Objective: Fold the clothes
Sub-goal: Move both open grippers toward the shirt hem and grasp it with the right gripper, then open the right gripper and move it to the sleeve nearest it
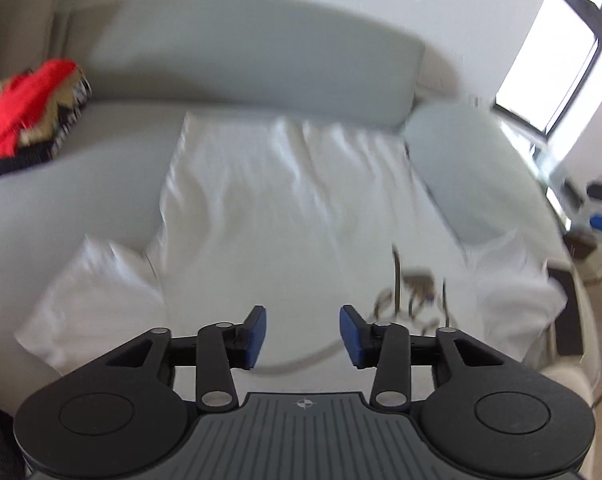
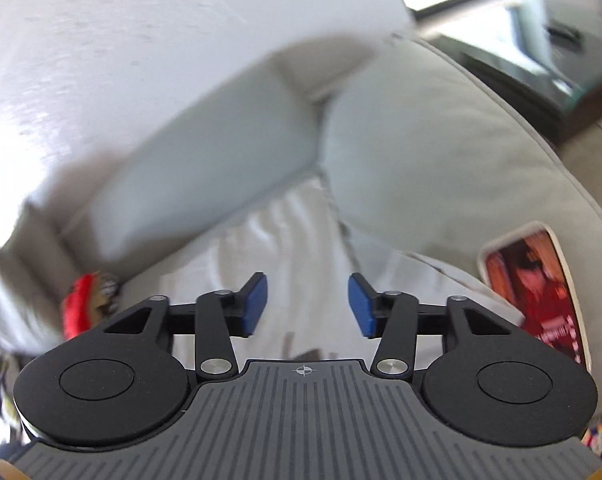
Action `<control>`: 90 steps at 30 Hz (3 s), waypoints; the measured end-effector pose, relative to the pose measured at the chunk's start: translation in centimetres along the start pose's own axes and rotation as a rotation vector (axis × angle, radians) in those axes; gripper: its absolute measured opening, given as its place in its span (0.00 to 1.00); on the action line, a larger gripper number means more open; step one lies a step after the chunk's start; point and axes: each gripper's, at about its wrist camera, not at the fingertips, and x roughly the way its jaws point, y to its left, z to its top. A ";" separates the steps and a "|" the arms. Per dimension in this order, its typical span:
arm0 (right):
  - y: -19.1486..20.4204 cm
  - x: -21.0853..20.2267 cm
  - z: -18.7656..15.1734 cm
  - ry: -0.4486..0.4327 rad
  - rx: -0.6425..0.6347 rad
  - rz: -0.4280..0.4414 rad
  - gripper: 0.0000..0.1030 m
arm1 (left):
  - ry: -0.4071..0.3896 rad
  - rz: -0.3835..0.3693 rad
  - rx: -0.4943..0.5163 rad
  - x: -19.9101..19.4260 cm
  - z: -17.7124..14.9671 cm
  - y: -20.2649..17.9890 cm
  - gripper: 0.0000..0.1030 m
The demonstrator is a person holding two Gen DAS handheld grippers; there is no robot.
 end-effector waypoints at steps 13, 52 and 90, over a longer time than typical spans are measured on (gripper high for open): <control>2.8 16.9 7.9 0.096 -0.101 0.018 0.72 | -0.175 0.117 -0.117 7.8 13.6 9.4 0.49; -2.9 41.6 9.8 -0.005 -0.333 -0.338 0.05 | -0.167 0.433 0.055 32.8 17.4 13.9 0.08; 3.7 10.1 -17.8 0.304 -0.377 -0.184 0.32 | 0.030 0.219 0.116 6.1 -12.3 -3.6 0.44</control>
